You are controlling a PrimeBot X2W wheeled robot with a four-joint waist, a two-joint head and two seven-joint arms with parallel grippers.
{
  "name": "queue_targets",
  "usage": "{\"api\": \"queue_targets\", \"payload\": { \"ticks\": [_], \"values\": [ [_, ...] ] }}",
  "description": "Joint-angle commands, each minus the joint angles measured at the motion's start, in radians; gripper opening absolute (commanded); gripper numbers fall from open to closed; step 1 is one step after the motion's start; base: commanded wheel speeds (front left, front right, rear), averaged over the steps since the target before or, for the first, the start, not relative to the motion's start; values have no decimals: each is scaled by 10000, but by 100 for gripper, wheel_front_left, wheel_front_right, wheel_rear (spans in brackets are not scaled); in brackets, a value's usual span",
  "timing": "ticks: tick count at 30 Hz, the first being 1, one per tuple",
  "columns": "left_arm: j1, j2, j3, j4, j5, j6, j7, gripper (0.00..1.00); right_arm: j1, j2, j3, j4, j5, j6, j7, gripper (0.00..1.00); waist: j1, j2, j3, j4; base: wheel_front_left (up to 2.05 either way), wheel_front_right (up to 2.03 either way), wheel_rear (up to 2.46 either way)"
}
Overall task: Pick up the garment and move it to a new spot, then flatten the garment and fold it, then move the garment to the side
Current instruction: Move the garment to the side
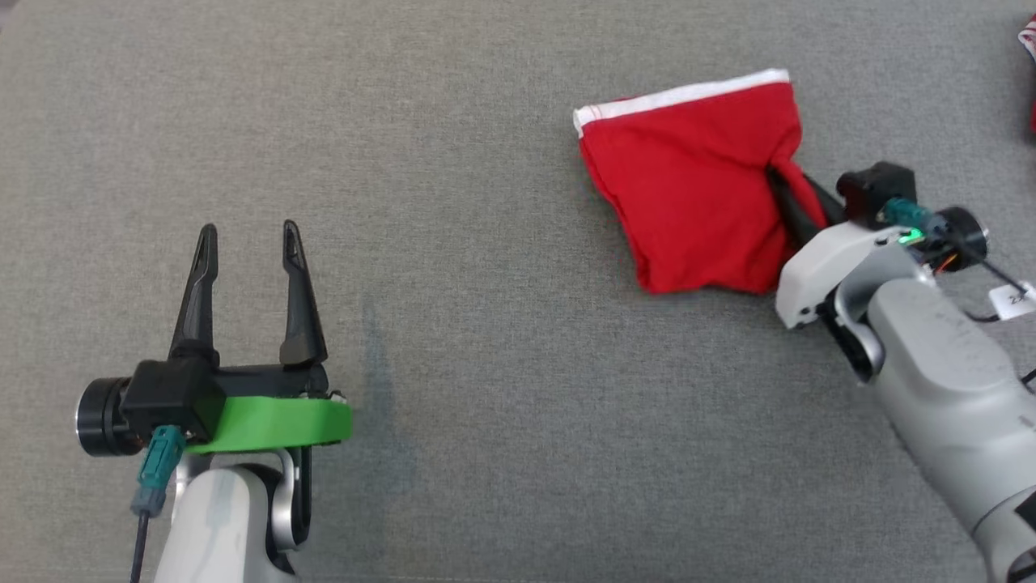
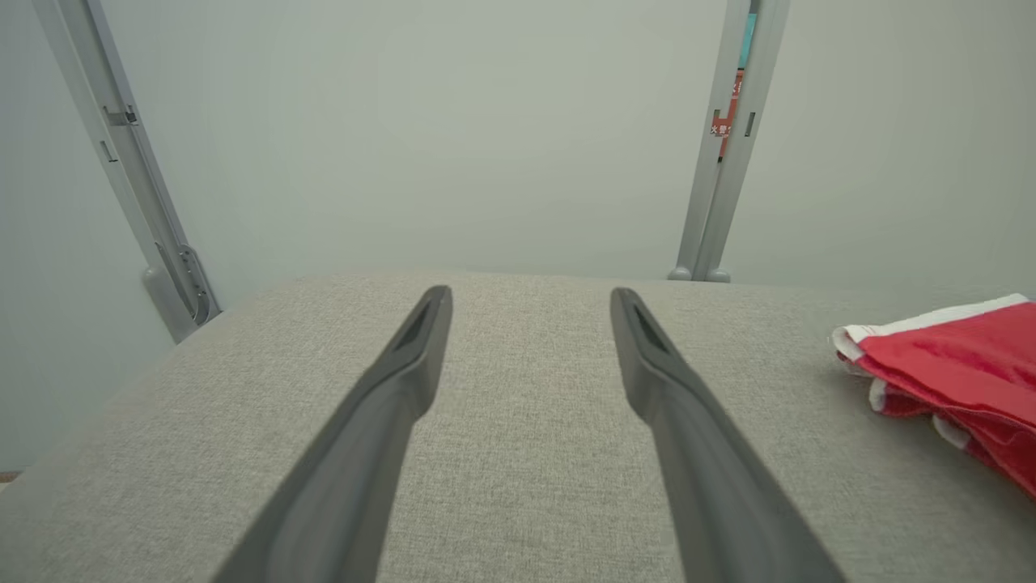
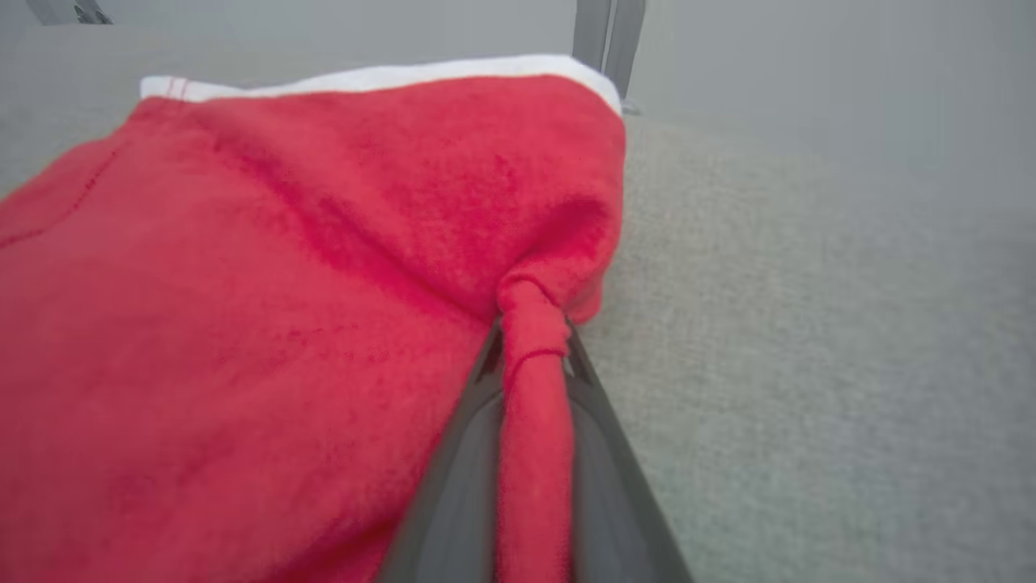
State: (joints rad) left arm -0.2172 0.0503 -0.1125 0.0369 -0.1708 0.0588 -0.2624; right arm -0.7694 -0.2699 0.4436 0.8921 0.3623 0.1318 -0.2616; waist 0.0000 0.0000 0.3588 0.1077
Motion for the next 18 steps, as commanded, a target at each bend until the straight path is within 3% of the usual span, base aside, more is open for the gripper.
{"api": "queue_targets", "payload": {
  "ticks": [1, 11, 18],
  "values": [
    [-300, 10, -10, -93, 109, 33, -28, 100, -364, -409, 247, -165, -103, -22, -10, 0, 0, 0, 455, -342, 0, 0, 0],
    [-1071, 191, 11, -824, 808, 90, -25, 100, -2353, -3235, 1829, -1294, 876, -22, -22, 0, 0, 0, 2144, -1917, 0, 0, 0],
    [-1391, 650, -15, -1421, 1295, 109, 62, 100, -3172, -4527, 1921, -1579, 2154, -21, -29, 0, 0, 0, 3069, -3149, 0, 0, 0]
  ]
}}
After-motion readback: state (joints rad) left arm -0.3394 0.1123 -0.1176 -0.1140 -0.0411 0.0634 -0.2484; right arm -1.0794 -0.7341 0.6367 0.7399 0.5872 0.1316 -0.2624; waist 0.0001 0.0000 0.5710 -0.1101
